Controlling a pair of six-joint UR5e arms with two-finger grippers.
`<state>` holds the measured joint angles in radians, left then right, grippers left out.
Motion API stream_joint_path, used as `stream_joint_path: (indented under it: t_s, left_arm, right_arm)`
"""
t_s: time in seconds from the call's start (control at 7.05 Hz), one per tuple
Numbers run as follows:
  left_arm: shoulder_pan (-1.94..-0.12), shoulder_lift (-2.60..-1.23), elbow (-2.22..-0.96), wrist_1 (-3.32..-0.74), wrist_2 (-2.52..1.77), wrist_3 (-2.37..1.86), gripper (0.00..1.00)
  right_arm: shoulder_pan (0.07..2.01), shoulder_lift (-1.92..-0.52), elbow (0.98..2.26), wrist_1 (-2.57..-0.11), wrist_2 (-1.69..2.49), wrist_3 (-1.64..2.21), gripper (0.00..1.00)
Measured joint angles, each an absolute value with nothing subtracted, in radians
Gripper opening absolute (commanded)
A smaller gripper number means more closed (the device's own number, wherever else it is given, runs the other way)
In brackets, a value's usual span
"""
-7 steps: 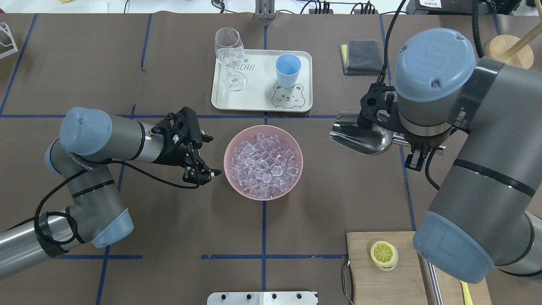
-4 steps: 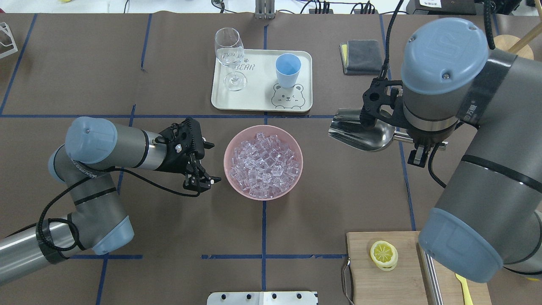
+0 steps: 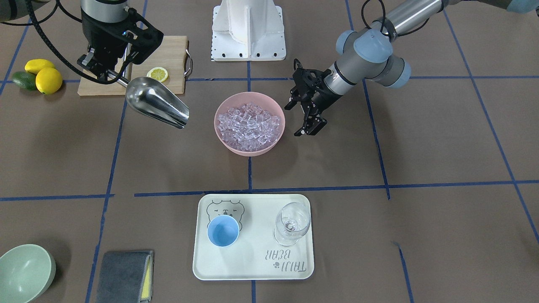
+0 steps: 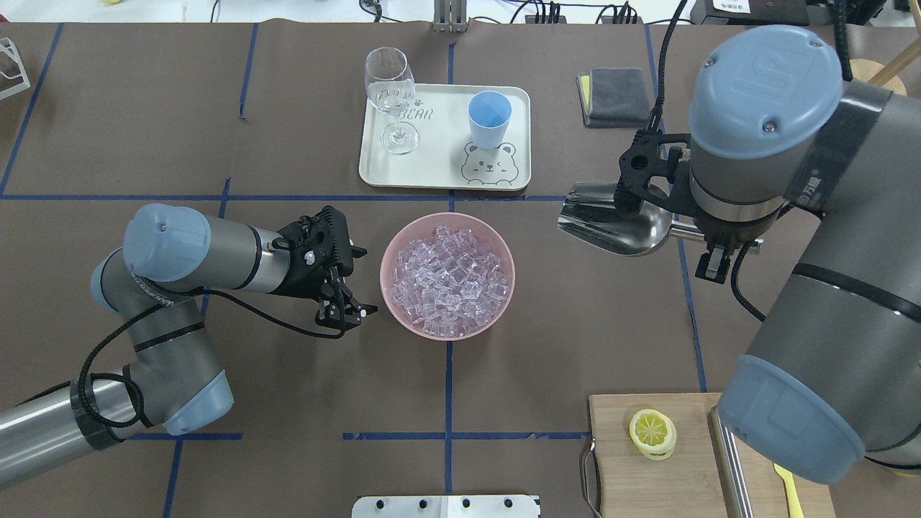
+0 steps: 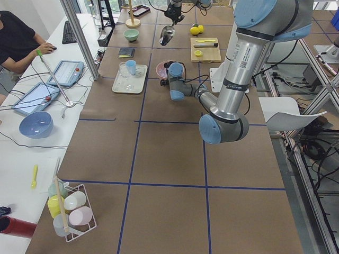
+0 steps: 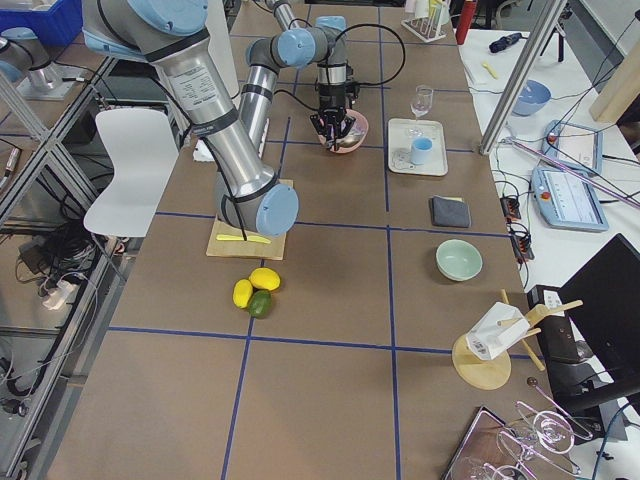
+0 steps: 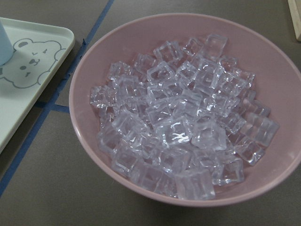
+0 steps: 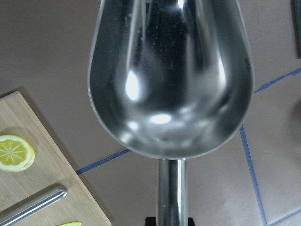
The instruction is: Put ice in cup with scoop
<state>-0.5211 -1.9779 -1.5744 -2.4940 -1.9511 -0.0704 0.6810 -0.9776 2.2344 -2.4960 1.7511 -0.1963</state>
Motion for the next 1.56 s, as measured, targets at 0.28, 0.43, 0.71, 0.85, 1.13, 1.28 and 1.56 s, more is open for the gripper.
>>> stream_joint_path:
  t_s: [0.28, 0.43, 0.71, 0.85, 1.13, 1.28, 1.56]
  left_arm:
    - [-0.48, -1.986, -1.547, -2.499, -1.952, -0.071, 1.0]
    - [-0.468, -1.989, -1.545, -2.502, -1.954, -0.07, 1.0]
    - [-0.463, -1.994, -1.548, -2.506, -1.958, -0.073, 1.0]
    - [-0.463, -2.003, -1.549, -2.507, -1.959, -0.092, 1.0]
    - [-0.476, -2.015, -1.548, -2.507, -1.959, -0.126, 1.0]
    - [-0.485, -2.017, -1.548, -2.507, -1.959, -0.129, 1.0]
    - [-0.511, -2.018, -1.547, -2.508, -1.967, -0.129, 1.0]
  right_arm:
    - [0.681, -0.976, 2.234, -2.494, 1.752, -0.196, 0.0]
    - [0.68, -0.976, 2.233, -2.493, 1.752, -0.196, 0.0]
    - [0.68, -0.975, 2.234, -2.492, 1.752, -0.196, 0.0]
    - [0.68, -0.971, 2.234, -2.492, 1.752, -0.196, 0.0]
    - [0.679, -0.959, 2.232, -2.493, 1.752, -0.196, 0.0]
    - [0.679, -0.957, 2.231, -2.493, 1.752, -0.196, 0.0]
    - [0.678, -0.955, 2.23, -2.493, 1.752, -0.196, 0.0]
